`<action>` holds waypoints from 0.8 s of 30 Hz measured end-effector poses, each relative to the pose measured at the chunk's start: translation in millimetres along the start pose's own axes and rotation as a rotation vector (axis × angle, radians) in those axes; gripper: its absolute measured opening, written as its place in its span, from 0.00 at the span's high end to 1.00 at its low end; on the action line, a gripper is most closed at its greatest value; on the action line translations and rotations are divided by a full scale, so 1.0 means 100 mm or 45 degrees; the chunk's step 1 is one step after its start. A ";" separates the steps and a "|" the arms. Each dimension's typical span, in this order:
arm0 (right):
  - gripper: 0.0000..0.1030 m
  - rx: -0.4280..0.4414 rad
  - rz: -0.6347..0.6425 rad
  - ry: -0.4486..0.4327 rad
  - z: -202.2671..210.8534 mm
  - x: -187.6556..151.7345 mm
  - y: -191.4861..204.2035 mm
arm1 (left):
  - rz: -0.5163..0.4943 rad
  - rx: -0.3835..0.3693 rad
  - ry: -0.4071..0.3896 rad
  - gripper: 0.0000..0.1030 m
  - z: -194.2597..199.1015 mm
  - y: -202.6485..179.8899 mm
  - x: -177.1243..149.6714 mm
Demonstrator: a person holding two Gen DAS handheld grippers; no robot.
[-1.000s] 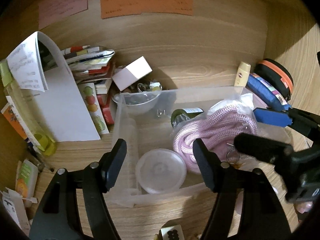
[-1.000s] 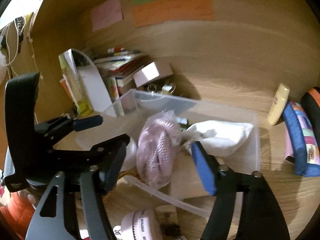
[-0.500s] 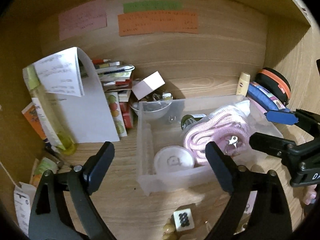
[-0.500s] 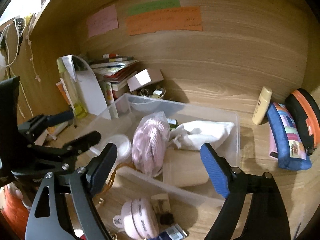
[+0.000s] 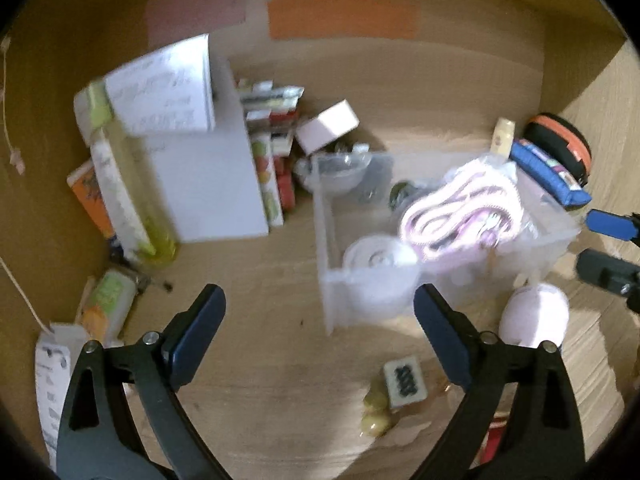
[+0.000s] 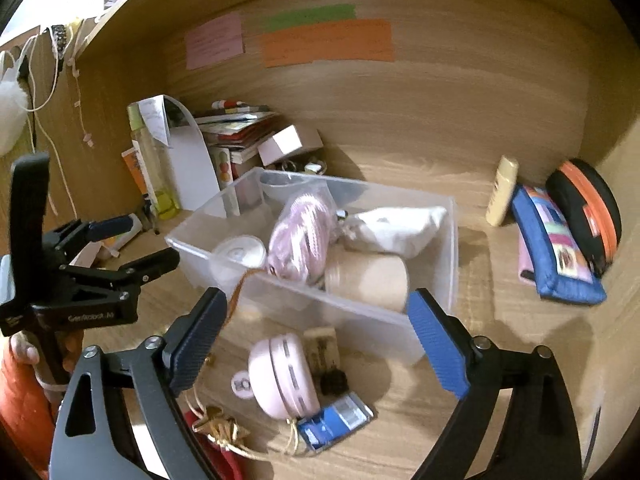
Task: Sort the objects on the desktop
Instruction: 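Withdraw both grippers from the bin toward the pink headphone and gourd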
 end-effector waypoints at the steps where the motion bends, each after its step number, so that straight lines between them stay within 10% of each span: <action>1: 0.12 0.002 -0.013 0.004 0.01 -0.03 -0.02 | 0.010 -0.004 0.017 0.07 -0.02 0.02 -0.05; 24: 0.24 0.135 0.044 0.209 -0.41 -0.45 0.20 | -0.002 -0.106 0.175 0.07 -0.22 0.02 -0.44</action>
Point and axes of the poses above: each gripper's, at about its wrist camera, not at the fingertips, and z roughly against the way its jaws point, y to its left, x to its top, the point moved 4 cm from there along -z, roughly the way its jaws point, and after that the axes turned 1 degree about x, right-handed, at the moved point
